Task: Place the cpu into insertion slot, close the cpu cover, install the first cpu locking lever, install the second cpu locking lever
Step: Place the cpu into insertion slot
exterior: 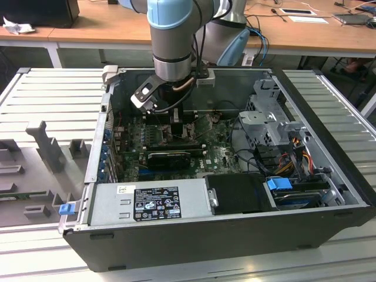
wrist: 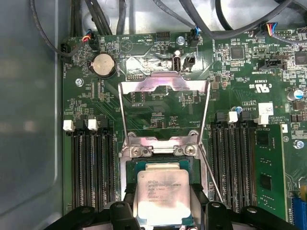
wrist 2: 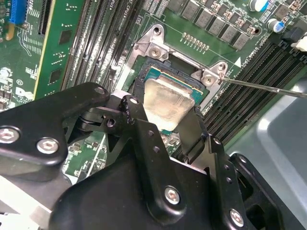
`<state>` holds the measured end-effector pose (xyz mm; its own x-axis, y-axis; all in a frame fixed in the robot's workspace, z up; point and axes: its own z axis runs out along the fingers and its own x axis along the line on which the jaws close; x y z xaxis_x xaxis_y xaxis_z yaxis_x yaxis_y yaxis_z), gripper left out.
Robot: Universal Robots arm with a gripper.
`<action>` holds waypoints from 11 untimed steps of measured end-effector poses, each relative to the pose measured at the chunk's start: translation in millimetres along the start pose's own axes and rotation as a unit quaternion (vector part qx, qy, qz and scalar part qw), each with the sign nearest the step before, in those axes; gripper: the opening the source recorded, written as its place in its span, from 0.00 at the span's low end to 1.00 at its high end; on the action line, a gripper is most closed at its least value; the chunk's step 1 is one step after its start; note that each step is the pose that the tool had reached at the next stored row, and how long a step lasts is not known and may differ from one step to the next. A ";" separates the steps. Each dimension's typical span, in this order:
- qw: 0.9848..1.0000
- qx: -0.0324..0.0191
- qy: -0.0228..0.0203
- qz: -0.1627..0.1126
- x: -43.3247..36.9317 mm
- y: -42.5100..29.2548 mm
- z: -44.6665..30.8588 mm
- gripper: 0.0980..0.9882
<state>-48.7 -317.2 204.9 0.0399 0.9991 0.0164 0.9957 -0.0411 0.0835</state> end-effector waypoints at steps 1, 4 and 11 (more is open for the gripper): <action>1.000 0.000 0.000 0.000 0.0 0.0 0.3 0.48; 1.000 0.000 0.000 0.000 0.0 -0.1 1.3 0.48; 1.000 0.000 0.000 0.000 0.0 -0.2 1.9 0.48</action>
<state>-48.7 -317.2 203.0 0.0399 0.9991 0.0165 0.9957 -0.0411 0.0836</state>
